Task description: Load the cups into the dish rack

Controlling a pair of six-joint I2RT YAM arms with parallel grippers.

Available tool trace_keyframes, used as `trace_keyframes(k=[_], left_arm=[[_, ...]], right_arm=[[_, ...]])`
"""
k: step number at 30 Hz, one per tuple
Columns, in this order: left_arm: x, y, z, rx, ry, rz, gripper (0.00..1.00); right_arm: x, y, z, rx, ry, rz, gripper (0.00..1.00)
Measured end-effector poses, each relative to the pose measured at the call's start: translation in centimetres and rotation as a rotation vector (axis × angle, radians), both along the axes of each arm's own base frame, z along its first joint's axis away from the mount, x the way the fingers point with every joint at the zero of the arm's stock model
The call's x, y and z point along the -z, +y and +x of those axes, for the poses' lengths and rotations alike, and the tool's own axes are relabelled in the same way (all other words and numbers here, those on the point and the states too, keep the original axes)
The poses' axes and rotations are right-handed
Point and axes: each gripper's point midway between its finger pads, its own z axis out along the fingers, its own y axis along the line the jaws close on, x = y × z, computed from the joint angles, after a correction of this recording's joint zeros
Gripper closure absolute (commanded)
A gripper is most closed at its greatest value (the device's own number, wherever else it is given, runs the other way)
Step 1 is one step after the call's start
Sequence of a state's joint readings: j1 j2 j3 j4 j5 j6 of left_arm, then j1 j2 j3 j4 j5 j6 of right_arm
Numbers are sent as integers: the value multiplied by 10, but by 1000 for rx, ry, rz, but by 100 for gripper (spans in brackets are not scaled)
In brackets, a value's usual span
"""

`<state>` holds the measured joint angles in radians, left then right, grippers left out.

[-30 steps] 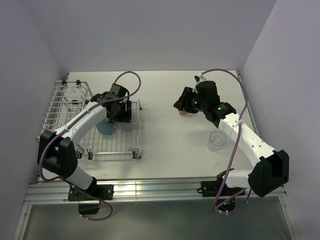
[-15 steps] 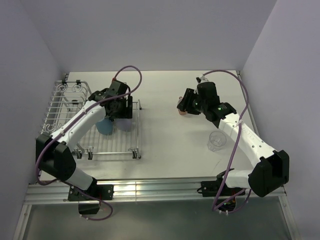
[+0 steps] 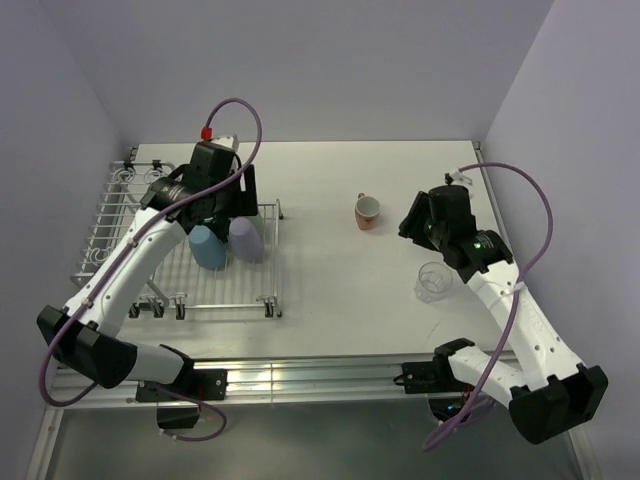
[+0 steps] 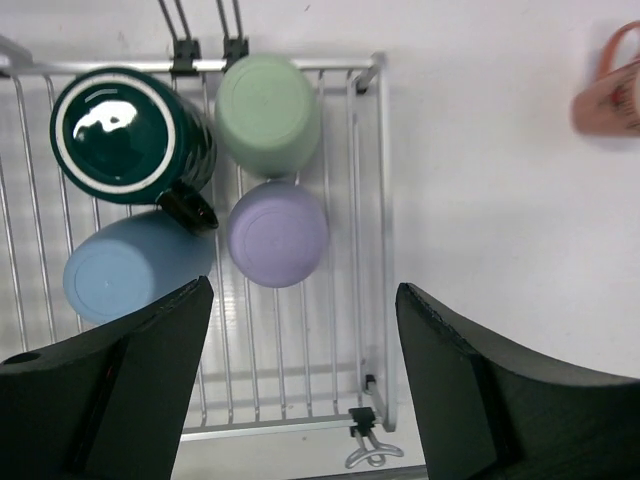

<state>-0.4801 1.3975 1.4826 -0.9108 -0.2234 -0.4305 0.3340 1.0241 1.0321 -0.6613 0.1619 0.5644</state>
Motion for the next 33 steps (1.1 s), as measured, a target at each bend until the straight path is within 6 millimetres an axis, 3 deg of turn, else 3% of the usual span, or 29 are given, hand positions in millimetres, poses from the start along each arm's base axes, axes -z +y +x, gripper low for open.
trace_keyframes(k=[6, 12, 20, 29, 31, 33], left_arm=[[-35, -11, -5, 43, -96, -86, 19], [-45, -15, -9, 67, -119, -118, 19], [-51, -16, -11, 75, -135, -133, 19], [-51, -16, -11, 75, -136, -133, 19], [-51, -16, -11, 75, -136, -133, 19], [-51, -16, -11, 75, -136, -133, 19]], right_arm=[[37, -27, -27, 125, 127, -7, 38], [82, -34, -51, 186, 280, 4, 39], [100, -40, -59, 264, 340, 18, 41], [134, -52, -66, 333, 453, -18, 44], [137, -53, -64, 342, 458, -18, 49], [140, -54, -61, 347, 463, -18, 62]])
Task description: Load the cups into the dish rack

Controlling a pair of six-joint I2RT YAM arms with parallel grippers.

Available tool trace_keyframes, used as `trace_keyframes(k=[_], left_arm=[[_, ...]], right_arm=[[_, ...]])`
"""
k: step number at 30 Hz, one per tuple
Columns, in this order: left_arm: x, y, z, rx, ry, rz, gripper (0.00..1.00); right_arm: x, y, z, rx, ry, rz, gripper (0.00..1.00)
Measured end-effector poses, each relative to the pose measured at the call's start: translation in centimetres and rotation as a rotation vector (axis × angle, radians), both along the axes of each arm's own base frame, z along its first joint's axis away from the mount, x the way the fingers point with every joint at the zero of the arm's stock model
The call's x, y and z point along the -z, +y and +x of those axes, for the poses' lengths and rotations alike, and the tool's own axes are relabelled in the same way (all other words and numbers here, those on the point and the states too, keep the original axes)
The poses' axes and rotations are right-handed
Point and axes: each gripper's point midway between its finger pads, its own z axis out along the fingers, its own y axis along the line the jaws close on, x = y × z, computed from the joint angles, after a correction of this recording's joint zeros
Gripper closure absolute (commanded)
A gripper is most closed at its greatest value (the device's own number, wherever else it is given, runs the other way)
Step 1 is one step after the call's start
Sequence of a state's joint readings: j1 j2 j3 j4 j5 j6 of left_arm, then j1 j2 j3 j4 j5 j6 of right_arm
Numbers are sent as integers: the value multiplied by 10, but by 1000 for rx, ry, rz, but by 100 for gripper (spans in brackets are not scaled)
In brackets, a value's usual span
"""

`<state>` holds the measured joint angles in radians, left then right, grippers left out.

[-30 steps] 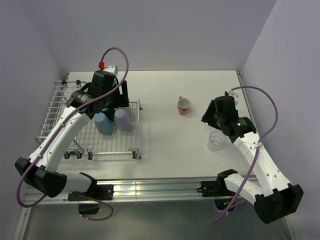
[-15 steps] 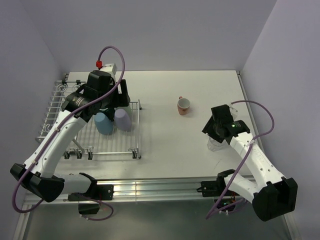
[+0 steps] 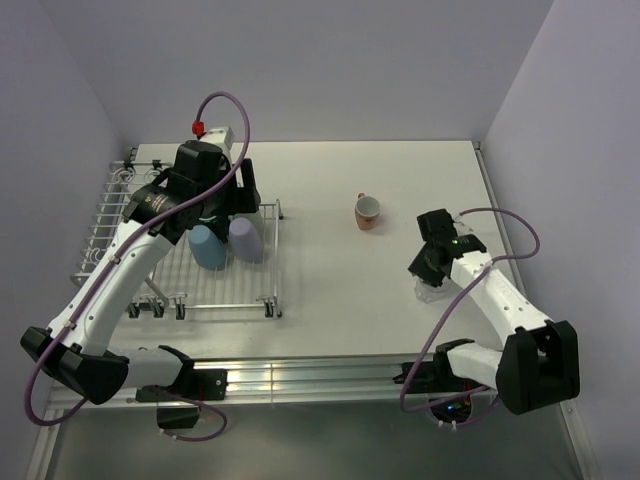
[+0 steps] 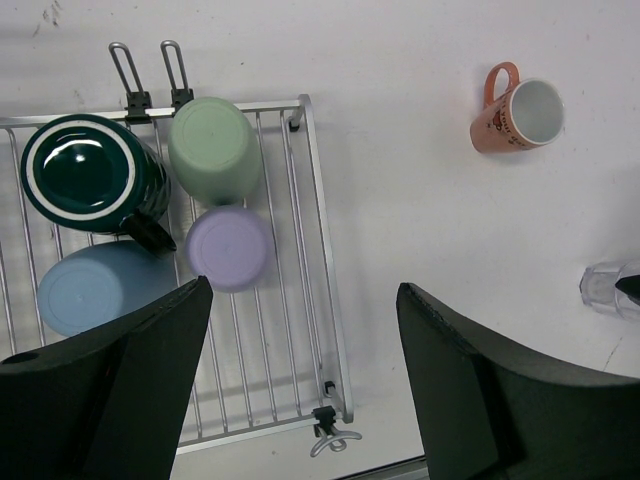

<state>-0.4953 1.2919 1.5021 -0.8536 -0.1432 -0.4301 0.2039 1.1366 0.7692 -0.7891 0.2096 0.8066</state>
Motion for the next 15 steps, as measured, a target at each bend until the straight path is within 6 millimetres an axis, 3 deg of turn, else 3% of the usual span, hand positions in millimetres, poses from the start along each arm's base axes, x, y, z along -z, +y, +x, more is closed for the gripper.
trace_keyframes(k=[1, 5, 12, 15], left_arm=[[0, 0, 0, 0, 0, 0, 18], [0, 0, 0, 0, -2, -1, 18], [-4, -5, 3, 13, -18, -20, 17], [-7, -14, 3, 52, -26, -56, 16]], right_arm=[[2, 0, 2, 1, 4, -1, 78], [6, -1, 10, -3, 1, -12, 100], [0, -1, 11, -63, -6, -23, 100], [-20, 17, 17, -135, -54, 60, 100]])
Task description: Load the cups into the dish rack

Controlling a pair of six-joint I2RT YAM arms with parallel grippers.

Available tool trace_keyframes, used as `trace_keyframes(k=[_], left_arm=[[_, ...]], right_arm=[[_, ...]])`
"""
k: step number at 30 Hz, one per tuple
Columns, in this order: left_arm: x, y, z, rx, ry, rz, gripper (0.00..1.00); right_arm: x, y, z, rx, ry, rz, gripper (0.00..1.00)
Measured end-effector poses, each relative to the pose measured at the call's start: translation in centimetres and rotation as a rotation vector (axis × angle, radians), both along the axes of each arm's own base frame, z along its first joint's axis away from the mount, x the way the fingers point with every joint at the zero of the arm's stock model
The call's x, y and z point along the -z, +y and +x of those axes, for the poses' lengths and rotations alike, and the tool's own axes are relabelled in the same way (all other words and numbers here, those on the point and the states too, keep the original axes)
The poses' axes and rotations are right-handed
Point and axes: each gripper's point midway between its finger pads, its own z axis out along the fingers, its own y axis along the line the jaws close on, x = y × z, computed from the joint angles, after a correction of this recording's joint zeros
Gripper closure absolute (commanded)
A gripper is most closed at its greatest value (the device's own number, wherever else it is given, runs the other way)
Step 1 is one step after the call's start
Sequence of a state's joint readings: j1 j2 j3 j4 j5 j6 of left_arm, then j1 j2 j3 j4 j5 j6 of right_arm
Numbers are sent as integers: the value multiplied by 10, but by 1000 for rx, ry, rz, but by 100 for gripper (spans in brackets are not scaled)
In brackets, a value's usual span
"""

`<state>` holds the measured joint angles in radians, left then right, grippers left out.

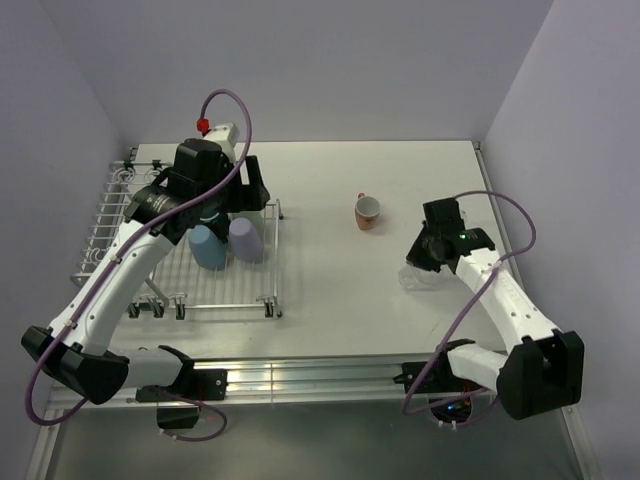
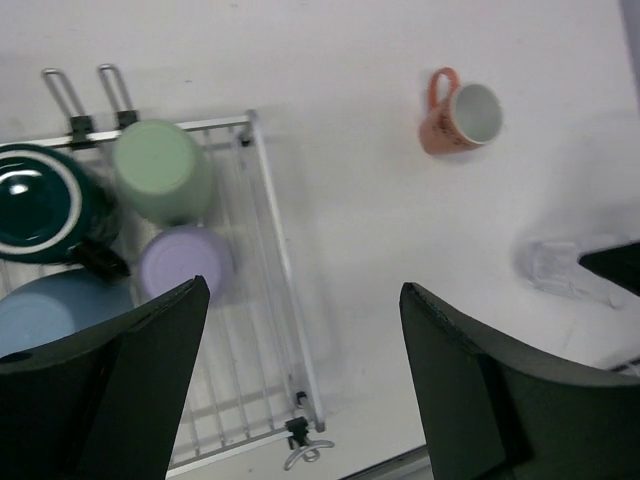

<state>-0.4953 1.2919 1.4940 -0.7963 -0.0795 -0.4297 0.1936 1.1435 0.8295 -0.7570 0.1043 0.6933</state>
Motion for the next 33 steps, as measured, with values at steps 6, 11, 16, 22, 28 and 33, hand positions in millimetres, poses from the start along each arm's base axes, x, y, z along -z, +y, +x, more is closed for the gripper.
trace_keyframes(k=[6, 11, 16, 22, 28, 33], left_arm=[[-13, -38, -4, 179, -38, -163, 12], [-20, -49, -6, 324, -87, -397, 12], [-23, -59, -9, 439, -119, -562, 11], [-47, -74, -18, 584, -200, -664, 11], [-43, -79, -12, 605, -196, -675, 11], [-47, -80, -14, 624, -206, -677, 11]], right_arm=[[-124, 79, 42, -262, -372, 390, 100], [-212, 143, 66, -476, -590, 741, 100], [-233, 186, 75, -581, -578, 979, 100], [-259, 217, 70, -668, -556, 1173, 100], [-295, 228, 54, -755, -603, 1270, 100], [-297, 234, 53, -765, -589, 1303, 100]])
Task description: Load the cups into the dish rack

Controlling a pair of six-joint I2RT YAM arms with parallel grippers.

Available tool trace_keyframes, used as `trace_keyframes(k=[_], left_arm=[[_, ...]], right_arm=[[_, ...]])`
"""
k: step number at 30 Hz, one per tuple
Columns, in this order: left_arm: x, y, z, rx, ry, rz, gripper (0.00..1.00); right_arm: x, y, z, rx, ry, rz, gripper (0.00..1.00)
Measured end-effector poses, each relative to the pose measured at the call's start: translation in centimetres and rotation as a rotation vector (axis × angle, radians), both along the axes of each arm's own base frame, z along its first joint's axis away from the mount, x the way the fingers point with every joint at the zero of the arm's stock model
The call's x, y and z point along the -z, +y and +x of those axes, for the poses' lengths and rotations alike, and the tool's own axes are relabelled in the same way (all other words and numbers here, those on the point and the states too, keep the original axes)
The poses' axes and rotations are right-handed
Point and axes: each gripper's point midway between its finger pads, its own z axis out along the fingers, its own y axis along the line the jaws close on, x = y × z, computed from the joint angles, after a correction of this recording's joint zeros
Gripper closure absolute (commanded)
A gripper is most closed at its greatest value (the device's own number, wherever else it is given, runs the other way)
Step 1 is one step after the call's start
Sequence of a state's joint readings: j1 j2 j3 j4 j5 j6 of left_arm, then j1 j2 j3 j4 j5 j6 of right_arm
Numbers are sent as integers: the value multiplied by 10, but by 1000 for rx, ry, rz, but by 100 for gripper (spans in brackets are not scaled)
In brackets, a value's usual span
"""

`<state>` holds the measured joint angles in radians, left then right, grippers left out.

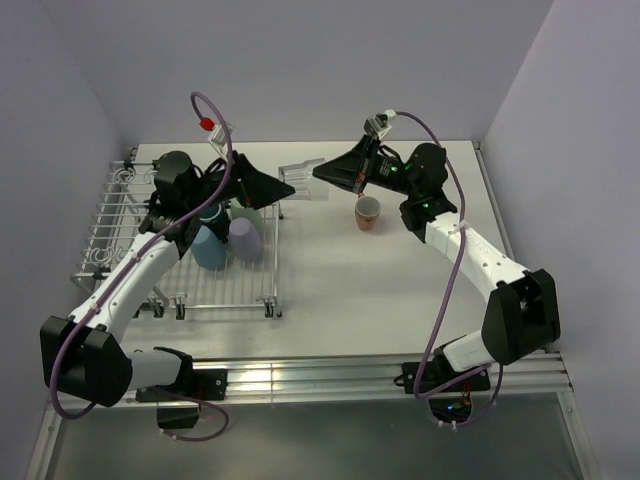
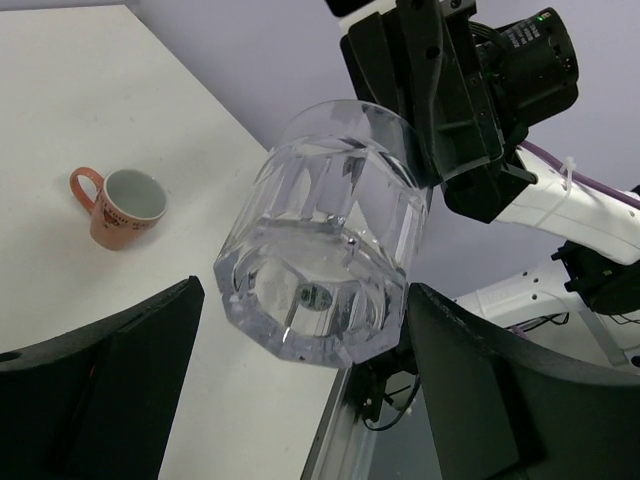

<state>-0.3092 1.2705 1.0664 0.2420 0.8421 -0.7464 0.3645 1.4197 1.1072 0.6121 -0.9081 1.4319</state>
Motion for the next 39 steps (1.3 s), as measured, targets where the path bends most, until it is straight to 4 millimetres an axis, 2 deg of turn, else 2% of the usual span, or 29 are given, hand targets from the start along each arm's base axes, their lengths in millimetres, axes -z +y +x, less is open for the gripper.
trace_keyframes(k=[9, 13, 15, 16, 18, 19, 21, 22, 23, 25, 26, 29, 33, 39], left_arm=[[-7, -6, -9, 49, -16, -20, 12], [-10, -8, -12, 58, -25, -31, 15], [-11, -7, -14, 61, -25, -34, 25], [-11, -7, -15, 61, -24, -34, 36], [-11, -6, -16, 54, -17, -33, 51], [-12, -5, -18, 52, -18, -31, 69], [-13, -4, -20, 44, -18, -26, 82], [-13, -2, -21, 38, -18, -21, 93], [-13, -1, -23, 33, -17, -17, 98], [-13, 2, -26, 16, -18, -5, 100], [-13, 3, -27, 7, -13, 2, 100], [-10, 7, -34, -8, 6, 33, 100], [-12, 16, -36, -74, 44, 100, 100], [-17, 46, -33, -257, 112, 255, 100]], right_arm=[[0, 24, -10, -96, 36, 45, 100], [-4, 27, -12, -111, 27, 58, 100], [-3, 28, -13, -118, 27, 60, 100], [-3, 28, -12, -120, 26, 61, 100], [-3, 28, -12, -123, 26, 62, 100], [-3, 29, -13, -127, 25, 61, 100], [-4, 30, -15, -133, 21, 60, 100], [-4, 31, -16, -136, 17, 59, 97], [-4, 32, -17, -140, 13, 57, 88], [-4, 33, -17, -141, 9, 46, 78], [-3, 35, -17, -137, -2, 37, 69], [4, 37, -12, -92, -19, -9, 57], [14, 33, -2, 12, -35, -112, 53], [30, 1, 13, 246, -85, -295, 53]])
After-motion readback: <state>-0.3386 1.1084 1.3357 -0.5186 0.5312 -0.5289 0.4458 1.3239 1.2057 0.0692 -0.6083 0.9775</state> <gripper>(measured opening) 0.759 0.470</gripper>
